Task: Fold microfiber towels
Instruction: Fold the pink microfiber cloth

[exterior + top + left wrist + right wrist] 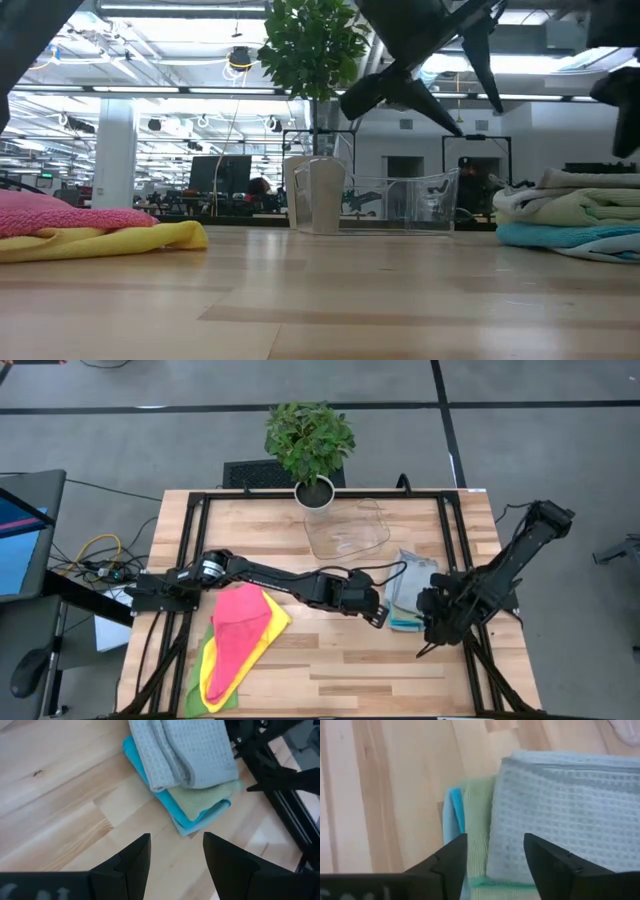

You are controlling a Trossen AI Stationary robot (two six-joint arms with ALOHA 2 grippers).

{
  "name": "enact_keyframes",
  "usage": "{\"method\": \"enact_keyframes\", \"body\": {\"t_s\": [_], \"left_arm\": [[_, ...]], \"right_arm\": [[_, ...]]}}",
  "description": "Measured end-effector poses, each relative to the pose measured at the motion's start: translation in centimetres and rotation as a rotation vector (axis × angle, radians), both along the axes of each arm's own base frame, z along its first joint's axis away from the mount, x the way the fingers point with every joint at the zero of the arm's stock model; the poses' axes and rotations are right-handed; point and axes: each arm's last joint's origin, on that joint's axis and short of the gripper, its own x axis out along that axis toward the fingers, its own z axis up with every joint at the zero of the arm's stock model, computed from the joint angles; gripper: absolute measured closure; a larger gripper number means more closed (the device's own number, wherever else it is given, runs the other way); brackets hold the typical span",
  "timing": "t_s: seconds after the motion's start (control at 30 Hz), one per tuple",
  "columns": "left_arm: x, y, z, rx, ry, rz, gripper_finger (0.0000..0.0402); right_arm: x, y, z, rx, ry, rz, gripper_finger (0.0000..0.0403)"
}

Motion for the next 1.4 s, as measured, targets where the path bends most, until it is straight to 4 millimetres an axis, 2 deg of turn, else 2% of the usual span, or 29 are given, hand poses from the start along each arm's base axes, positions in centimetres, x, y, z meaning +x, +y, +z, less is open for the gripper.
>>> {"method": "enact_keyframes", "body": {"t_s": [0.13, 0.2, 0.33, 0.43, 0.57, 0.63, 0.7, 0.83, 0.87, 0.93, 1.07, 1.17, 1.27, 1.4], "left_arm": [[-0.7, 0.1, 0.5, 0.015, 0.049, -0.056, 0.0228], [-1.8, 0.0, 2.4, 0.057, 0.066, -0.099, 0.0228], [-7.1, -0.8, 7.8, 0.139, 0.177, -0.135, 0.0228], [-11.3, -3.0, 8.4, 0.208, 0.386, -0.091, 0.0228], [-16.1, -6.6, 9.3, 0.232, 0.517, -0.017, 0.0228], [-17.0, -8.9, 8.7, 0.217, 0.5, -0.034, 0.0228], [-17.9, -10.7, 7.0, 0.199, 0.555, -0.052, 0.0228], [-20.6, -12.5, 4.0, 0.129, 0.688, -0.011, 0.0228], [-21.3, -12.8, 3.6, 0.102, 0.679, 0.006, 0.0228], [-22.5, -13.5, 3.6, 0.005, 0.556, 0.036, 0.0228], [-27.0, -12.8, 5.6, -0.044, 0.284, 0.123, 0.0228], [-31.1, -10.1, 6.1, -0.009, 0.341, 0.157, 0.0228], [-33.8, -8.2, 5.0, -0.018, 0.432, 0.16, 0.0228], [-35.3, -7.4, 2.2, -0.049, 0.421, 0.095, 0.0228]], "right_arm": [[0.2, -0.6, 1.3, 0.064, -0.061, -0.052, 0.0167], [0.4, -0.5, 2.4, 0.116, -0.12, -0.055, 0.0165], [1.3, 0.3, 3.9, 0.191, -0.231, -0.021, 0.0164], [2.5, 1.2, 4.4, 0.202, -0.279, 0.012, 0.0164], [4.9, 2.3, 4.2, 0.145, -0.268, 0.037, 0.0164], [6.3, 2.9, 4.3, 0.113, -0.273, 0.068, 0.0164], [8.0, 3.5, 4.6, 0.096, -0.294, 0.107, 0.0164], [10.5, 4.2, 5.7, 0.065, -0.32, 0.154, 0.0164], [10.9, 4.3, 6.0, 0.062, -0.325, 0.155, 0.0164], [11.5, 4.3, 6.5, 0.058, -0.334, 0.156, 0.0164], [11.9, 4.1, 7.1, 0.066, -0.352, 0.137, 0.0164], [12.1, 3.7, 7.1, 0.074, -0.354, 0.108, 0.0164], [12.1, 3.6, 7.1, 0.078, -0.354, 0.1, 0.0164], [12.3, 3.3, 7.0, 0.097, -0.351, 0.066, 0.0164]]}}
